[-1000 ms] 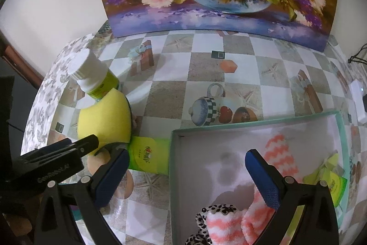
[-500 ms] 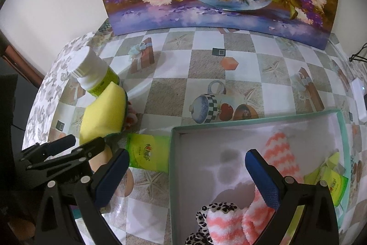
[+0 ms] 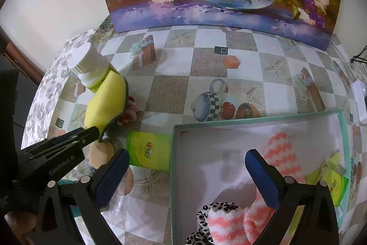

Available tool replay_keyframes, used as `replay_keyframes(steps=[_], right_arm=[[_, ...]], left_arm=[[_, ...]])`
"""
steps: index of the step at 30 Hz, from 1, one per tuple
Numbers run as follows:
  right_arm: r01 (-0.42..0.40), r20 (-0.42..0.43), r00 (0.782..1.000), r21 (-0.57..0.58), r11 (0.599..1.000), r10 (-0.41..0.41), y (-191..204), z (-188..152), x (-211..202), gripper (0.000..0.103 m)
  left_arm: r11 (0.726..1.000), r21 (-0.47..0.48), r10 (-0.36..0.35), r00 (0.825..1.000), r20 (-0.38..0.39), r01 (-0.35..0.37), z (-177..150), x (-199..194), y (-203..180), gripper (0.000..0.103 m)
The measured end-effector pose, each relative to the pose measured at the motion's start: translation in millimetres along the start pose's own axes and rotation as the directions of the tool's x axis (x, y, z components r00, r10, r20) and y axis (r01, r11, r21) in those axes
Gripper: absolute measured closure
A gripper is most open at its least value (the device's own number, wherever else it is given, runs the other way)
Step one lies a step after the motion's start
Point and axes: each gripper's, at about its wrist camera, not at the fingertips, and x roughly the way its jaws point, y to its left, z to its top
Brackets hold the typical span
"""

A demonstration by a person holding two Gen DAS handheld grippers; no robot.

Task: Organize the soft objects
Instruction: 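Grasp the yellow sponge with the left tool while the right tool approaches the red scrunchie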

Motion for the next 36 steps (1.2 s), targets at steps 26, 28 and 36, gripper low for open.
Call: replay_keyframes(steps=[26, 28, 36], right_arm=[[-0.095, 0.012, 0.995, -0.098, 0.991, 0.097, 30.4, -6.8, 7.6, 0.026], [-0.108, 0.022, 0.994, -0.095, 0.990, 0.110, 31.2, -6.3, 7.2, 0.028], [-0.137, -0.021, 0.990, -0.131, 0.982, 0.136, 46.5, -11.1, 20.1, 0.032]], left_arm=[[0.995, -0.097, -0.005, 0.999, 0.053, 0.010, -2.6, -43.6, 19.4, 0.087], [0.995, -0.104, -0.003, 0.998, 0.060, 0.009, -2.9, -47.3, 22.3, 0.087], [0.990, -0.138, 0.024, 0.996, 0.082, -0.013, -3.6, -59.4, 35.8, 0.088]])
